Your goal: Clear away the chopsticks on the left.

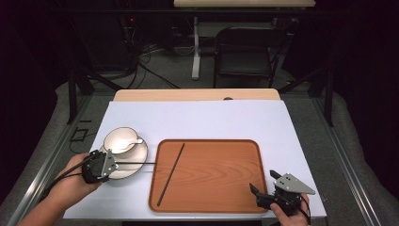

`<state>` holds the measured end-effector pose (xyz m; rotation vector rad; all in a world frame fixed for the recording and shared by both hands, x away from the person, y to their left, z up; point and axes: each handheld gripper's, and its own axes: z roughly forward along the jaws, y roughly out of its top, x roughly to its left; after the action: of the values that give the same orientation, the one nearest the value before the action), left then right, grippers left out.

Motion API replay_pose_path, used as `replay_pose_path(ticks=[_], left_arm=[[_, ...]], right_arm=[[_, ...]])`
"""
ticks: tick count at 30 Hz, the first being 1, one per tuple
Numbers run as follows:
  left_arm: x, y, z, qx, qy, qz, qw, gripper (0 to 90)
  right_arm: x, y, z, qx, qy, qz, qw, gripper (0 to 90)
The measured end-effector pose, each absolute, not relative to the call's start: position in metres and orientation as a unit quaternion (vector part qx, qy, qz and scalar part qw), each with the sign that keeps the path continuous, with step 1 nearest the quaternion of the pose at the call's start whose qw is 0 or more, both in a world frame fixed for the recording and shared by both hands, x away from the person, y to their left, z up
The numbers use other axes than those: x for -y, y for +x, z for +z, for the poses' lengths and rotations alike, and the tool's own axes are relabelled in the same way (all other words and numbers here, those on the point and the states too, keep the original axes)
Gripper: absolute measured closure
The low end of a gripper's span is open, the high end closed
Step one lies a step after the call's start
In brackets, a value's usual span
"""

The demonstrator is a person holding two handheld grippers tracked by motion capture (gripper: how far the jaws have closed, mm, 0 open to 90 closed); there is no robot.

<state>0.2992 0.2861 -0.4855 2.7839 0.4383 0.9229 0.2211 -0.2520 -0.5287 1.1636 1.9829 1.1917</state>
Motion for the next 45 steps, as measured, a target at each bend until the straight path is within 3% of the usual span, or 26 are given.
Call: replay_pose_path(ticks=[14,41,45], left_arm=[[-0.295,0.311,-0.504,-0.12,0.946,0.296,0.053,64.8],[-0.291,0.325,-0.531,-0.075,0.946,0.316,0.007,75.4],[-0.29,0.325,-0.534,-0.066,0.947,0.314,0.004,80.5]], right_arm=[[0.252,0.221,-0.529,-0.737,0.433,0.442,0.271,14.8],[0.252,0.222,-0.529,-0.739,0.431,0.441,0.27,14.8],[0.251,0.222,-0.529,-0.739,0.431,0.441,0.27,14.8]])
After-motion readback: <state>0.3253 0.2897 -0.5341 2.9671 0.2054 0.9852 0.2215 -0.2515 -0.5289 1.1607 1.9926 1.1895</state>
